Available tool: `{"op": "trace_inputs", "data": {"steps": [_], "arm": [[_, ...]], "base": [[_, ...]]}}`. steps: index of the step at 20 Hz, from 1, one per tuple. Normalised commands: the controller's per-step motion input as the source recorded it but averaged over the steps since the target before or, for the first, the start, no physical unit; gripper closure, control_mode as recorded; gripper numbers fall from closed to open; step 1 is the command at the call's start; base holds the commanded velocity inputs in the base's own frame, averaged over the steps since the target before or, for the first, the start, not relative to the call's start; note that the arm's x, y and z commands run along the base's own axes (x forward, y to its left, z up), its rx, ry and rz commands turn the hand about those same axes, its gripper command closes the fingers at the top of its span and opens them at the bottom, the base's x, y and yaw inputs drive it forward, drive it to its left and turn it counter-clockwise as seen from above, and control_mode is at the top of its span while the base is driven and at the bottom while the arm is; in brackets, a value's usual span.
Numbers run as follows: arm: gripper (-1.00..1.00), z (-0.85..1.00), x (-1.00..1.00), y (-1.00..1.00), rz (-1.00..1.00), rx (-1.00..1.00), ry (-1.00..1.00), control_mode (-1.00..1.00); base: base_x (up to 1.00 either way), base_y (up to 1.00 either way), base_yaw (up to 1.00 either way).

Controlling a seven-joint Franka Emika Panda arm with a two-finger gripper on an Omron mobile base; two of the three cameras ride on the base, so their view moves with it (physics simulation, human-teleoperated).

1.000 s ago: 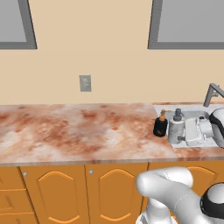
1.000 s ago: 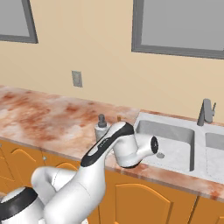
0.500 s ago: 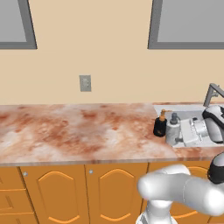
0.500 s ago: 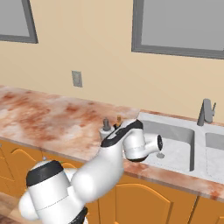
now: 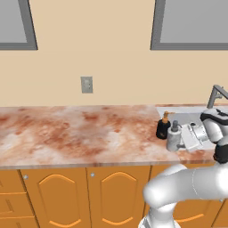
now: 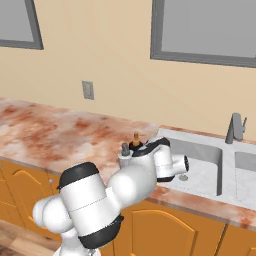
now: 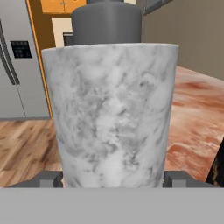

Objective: Locate and retrieve the soap dispenser and soap dispenser from the cabinet. Place them next to the sink.

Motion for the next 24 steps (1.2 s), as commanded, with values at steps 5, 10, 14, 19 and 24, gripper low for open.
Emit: {"op": "trace_inputs", "data": {"steps": [5,10,14,19,24], "arm": [[1.00,-0.25,0.25,-0.01,0.05,0.02,0.00,-1.00],[1.00,-0.29,0.21,-0.02,0.00,0.04,0.00,-1.00],[1.00,-0.25,0.16,0.00,0.00,0.02,-0.01,-1.00],[1.00,-0.24,0.18,0.00,0.00,0.02,-0.01,-1.00],[-1.00,-0.21,0.07,0.00,0.00,0.02,-0.02,-1.00]], "base": [[0.00,0.00,0.00],[0.00,0.00,0.00],[0.00,0.00,0.00],[0.00,0.00,0.00],[0.00,0.00,0.00]]}}
